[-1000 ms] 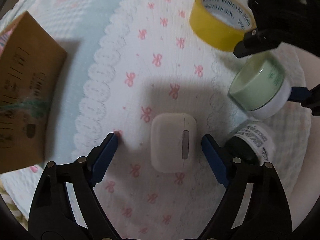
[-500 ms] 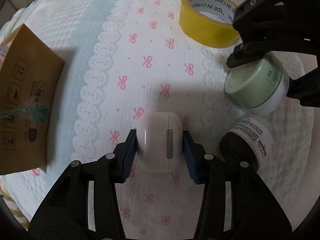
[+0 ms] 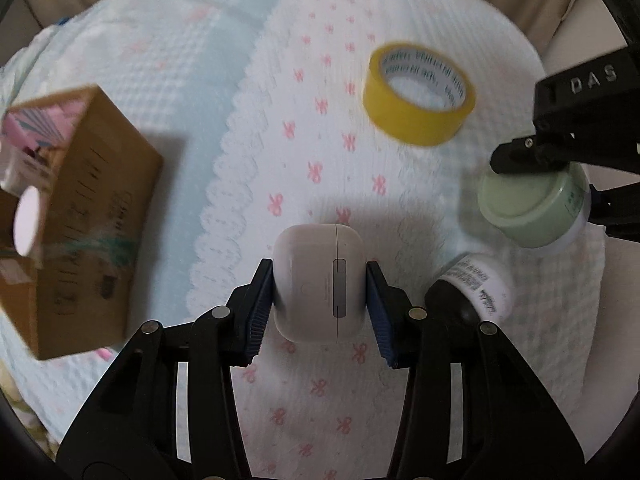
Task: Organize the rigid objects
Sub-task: 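Lift earbud case and green jar toward the cardboard box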
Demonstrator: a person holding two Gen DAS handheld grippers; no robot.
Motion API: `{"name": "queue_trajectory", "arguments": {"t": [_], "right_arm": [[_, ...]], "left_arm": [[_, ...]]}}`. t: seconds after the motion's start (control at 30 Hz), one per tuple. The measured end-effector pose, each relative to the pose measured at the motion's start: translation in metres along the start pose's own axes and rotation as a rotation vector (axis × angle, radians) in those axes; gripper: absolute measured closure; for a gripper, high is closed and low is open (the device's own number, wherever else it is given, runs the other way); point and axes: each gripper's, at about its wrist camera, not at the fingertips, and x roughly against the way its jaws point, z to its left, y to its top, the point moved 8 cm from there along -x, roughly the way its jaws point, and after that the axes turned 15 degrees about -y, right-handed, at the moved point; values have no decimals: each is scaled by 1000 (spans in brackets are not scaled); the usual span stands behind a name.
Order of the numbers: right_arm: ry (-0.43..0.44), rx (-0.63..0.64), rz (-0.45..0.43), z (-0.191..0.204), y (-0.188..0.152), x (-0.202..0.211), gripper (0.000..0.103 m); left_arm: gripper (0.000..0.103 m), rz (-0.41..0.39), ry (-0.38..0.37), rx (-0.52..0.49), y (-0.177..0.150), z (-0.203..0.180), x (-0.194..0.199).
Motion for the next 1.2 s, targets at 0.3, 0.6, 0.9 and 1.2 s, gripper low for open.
{"name": "queue_trajectory", "arguments": {"t": [0.3, 0.6, 0.9, 1.2], "right_arm": [[32, 96, -195, 19, -16, 104, 63], [141, 212, -338, 94, -63, 197, 63], [192, 286, -393, 172, -107, 248, 63], [160, 239, -335, 252, -140, 236, 63]], "left_arm": [[62, -119, -49, -60, 37, 7, 100], [62, -251, 1, -108, 61, 59, 225], [62, -308, 13, -122, 71, 137, 312], [62, -234, -25, -161, 80, 246, 324]]}}
